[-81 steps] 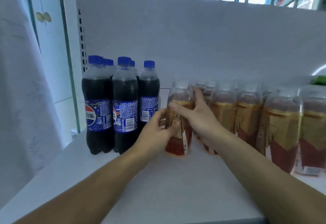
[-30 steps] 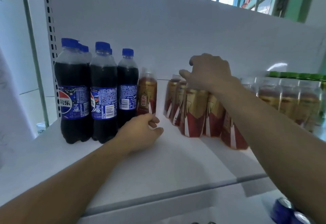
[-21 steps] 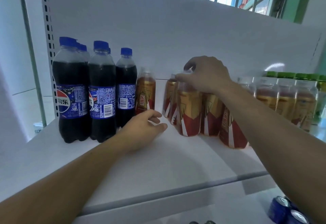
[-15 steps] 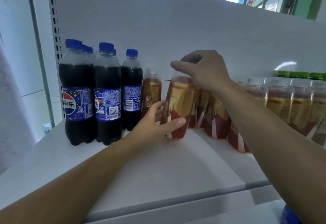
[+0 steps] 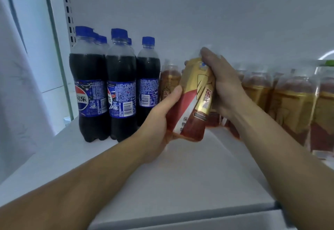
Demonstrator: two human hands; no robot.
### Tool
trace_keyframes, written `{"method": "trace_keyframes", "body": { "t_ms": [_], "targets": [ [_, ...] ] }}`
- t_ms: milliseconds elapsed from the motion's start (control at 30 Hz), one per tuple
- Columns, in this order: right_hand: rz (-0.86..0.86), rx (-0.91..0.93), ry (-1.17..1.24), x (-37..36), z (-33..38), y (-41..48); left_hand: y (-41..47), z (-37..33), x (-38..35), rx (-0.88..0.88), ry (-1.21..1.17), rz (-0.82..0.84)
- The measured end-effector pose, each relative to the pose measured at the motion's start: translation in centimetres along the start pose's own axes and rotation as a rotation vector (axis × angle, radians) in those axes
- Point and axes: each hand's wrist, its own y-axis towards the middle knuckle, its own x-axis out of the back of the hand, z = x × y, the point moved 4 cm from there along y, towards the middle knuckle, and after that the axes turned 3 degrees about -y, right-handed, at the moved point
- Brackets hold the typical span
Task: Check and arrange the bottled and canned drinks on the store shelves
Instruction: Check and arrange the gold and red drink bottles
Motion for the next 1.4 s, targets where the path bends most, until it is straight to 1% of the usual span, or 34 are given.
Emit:
{"method": "trace_keyframes", "body": {
  "t_ms": [100, 167, 233, 300, 367, 433, 467, 533, 567, 633, 700, 733, 800, 900, 967, 1033, 1100, 1133, 1200, 1300, 1333, 1400],
  "targets": [
    [-0.125, 0.080, -0.071, 0.9, 0.2, 0.2, 0.1, 0.0, -0.3, -0.074, 0.216, -0.017],
    [-0.122, 0.085, -0.064, 1.0, 0.2, 0.1, 0.1, 0.0, -0.5, -0.132, 0.310, -0.034],
    [-0.021, 0.037, 0.040, 0.5, 0.3, -0.3, 0.1, 0.2, -0.3, -0.122, 0.228, -0.047],
    [0.108, -0.062, 0.190, -0.1, 0.1, -0.7, -0.1, 0.1, -0.3, -0.034, 0.036, 0.002],
    [0.149, -0.113, 0.235, -0.2, -0.2, -0.8, -0.5, -0.1, -0.4, 0.033, -0.082, 0.048],
    [0.108, -0.075, 0.197, 0.0, -0.3, -0.6, -0.5, -0.2, -0.4, 0.037, -0.065, 0.049],
    [0.055, -0.035, 0.135, 0.2, -0.4, -0.4, -0.4, -0.1, -0.5, 0.024, -0.025, 0.033],
    [-0.049, 0.041, -0.007, 0.6, -0.4, -0.2, -0.2, 0.0, -0.6, 0.000, 0.076, -0.026],
    [-0.065, 0.051, -0.025, 0.7, -0.5, -0.2, 0.0, 0.1, -0.5, -0.006, 0.108, -0.060],
    [-0.001, 0.011, 0.079, 0.4, -0.6, -0.4, 0.0, 0.2, -0.3, 0.023, 0.056, -0.095],
    [0.099, -0.071, 0.200, -0.1, -0.3, -0.8, -0.3, 0.2, -0.4, 0.110, -0.076, -0.052],
    [0.122, -0.092, 0.228, -0.2, -0.3, -1.0, -0.4, 0.2, -0.5, 0.140, -0.113, -0.023],
    [0.093, -0.060, 0.197, 0.0, -0.2, -1.1, -0.5, 0.2, -0.5, 0.125, -0.089, -0.017],
    [0.019, 0.039, 0.094, 0.2, -0.1, -0.8, -0.2, 0.0, -0.8, 0.008, 0.076, -0.051],
    [0.013, 0.035, 0.090, 0.2, 0.0, -0.9, -0.1, 0.0, -0.9, -0.013, 0.134, -0.079],
    [0.083, -0.034, 0.136, -0.2, -0.1, -1.1, -0.3, 0.0, -0.6, 0.042, 0.020, -0.086],
    [0.117, -0.097, 0.144, -0.3, -0.4, -1.3, -0.7, -0.2, -0.8, 0.140, -0.152, -0.025],
    [0.107, -0.106, 0.130, -0.2, -0.5, -1.3, -0.8, -0.2, -0.9, 0.162, -0.170, -0.003],
    [0.063, -0.059, 0.077, 0.1, -0.5, -1.2, -0.6, 0.0, -0.7, 0.132, -0.093, -0.049],
    [-0.040, 0.066, -0.100, 0.7, -0.5, -0.9, -0.3, -0.1, -0.7, 0.039, 0.041, -0.138],
    [-0.042, 0.063, -0.114, 0.6, -0.6, -0.8, -0.3, 0.0, -0.7, 0.026, 0.062, -0.152],
    [0.034, -0.015, -0.001, 0.1, -0.9, -0.8, -0.3, -0.1, -0.6, 0.048, 0.044, -0.161]
  ]
}}
